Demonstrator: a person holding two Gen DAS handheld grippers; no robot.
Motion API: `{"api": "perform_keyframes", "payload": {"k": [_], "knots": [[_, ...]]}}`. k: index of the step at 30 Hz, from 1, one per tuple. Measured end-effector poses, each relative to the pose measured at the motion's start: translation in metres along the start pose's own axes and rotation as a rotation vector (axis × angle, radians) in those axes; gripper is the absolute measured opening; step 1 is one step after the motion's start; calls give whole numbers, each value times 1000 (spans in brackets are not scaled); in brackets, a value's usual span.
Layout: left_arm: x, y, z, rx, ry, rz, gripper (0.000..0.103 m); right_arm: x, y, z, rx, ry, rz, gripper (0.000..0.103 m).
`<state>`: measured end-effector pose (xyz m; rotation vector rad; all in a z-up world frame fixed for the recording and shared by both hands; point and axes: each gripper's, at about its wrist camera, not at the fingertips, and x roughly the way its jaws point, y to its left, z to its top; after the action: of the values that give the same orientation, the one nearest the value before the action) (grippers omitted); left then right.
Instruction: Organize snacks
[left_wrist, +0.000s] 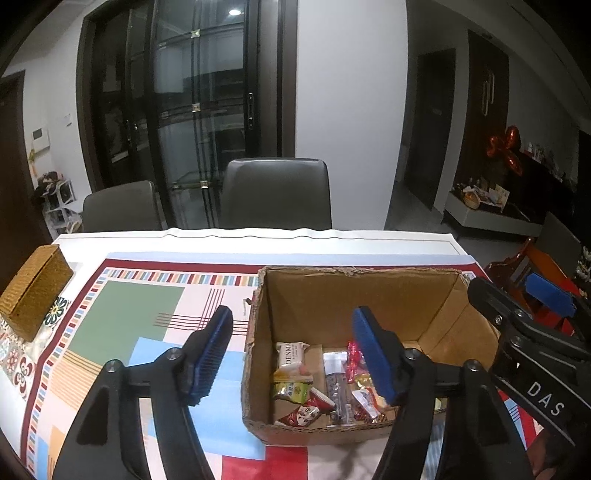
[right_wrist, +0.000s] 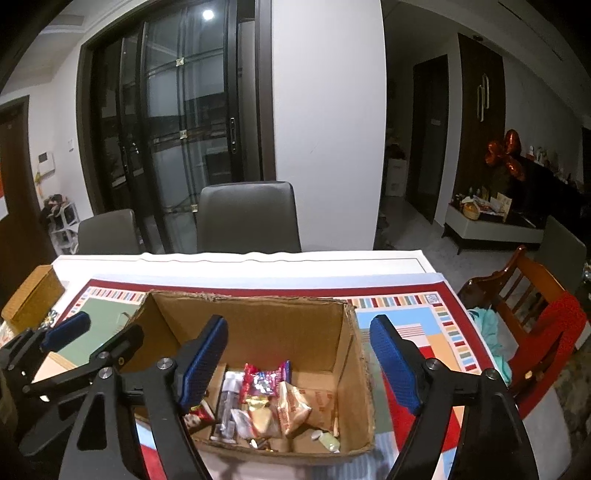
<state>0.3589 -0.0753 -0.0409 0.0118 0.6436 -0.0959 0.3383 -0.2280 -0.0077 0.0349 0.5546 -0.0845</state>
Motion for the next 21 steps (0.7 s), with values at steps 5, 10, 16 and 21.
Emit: {"api": "perform_keyframes", "payload": {"k": [5, 10, 16, 21], "knots": [[-6, 1, 0, 0, -11, 14, 73, -5, -2, 1, 3, -9, -11, 81], [-12, 4, 0, -2, -20, 20, 75, -13, 0, 2, 2, -18, -18, 81], [-26, 7, -2, -1, -46, 36, 82, -24, 1, 0, -5, -35, -29, 82], [-39, 9, -3, -5, -60, 42, 83, -35, -1, -1, -2, -48, -35, 87]]}}
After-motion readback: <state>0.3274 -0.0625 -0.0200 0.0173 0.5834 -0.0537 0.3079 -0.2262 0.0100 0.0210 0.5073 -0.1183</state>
